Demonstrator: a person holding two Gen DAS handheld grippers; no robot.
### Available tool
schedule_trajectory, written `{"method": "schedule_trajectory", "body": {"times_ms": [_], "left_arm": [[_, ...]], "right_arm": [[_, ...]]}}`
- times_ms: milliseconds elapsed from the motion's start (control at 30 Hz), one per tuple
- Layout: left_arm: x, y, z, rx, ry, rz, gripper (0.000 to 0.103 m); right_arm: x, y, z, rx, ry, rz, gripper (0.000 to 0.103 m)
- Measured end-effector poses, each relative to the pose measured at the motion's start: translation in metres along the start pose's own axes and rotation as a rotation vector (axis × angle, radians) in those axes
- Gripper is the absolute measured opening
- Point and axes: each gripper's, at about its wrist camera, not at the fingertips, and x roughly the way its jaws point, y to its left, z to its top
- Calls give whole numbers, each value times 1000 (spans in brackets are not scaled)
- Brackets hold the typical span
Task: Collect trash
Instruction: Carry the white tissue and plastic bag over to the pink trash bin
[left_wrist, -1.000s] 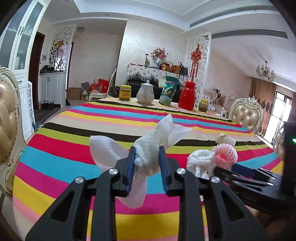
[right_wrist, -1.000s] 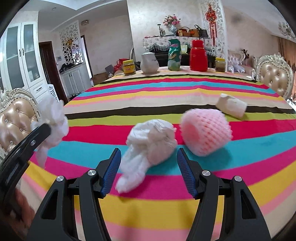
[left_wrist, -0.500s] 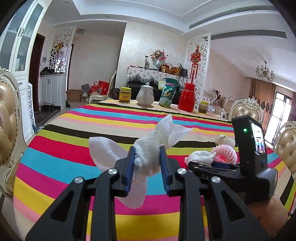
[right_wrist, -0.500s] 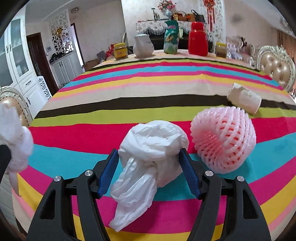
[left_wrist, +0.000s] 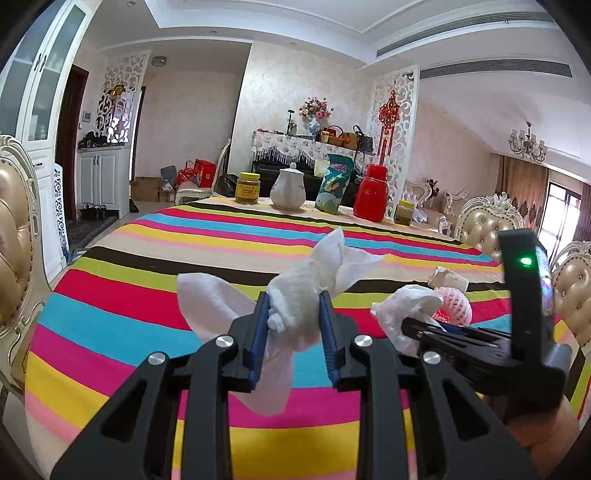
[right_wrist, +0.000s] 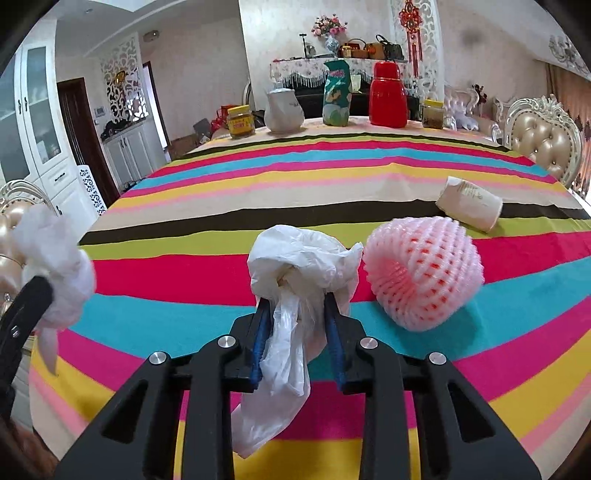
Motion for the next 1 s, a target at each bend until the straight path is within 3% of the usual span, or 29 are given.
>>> {"method": "schedule_trajectory", "body": {"times_ms": [667,1000], "left_arm": [[-9,-4,-3,30,-30,-28,26],[-19,-24,-10,70,15,-87,26]], "right_arm": [[-94,-11,-39,50,-145,6,28],[-119,-34,-55,81,-158,-22,28]]}}
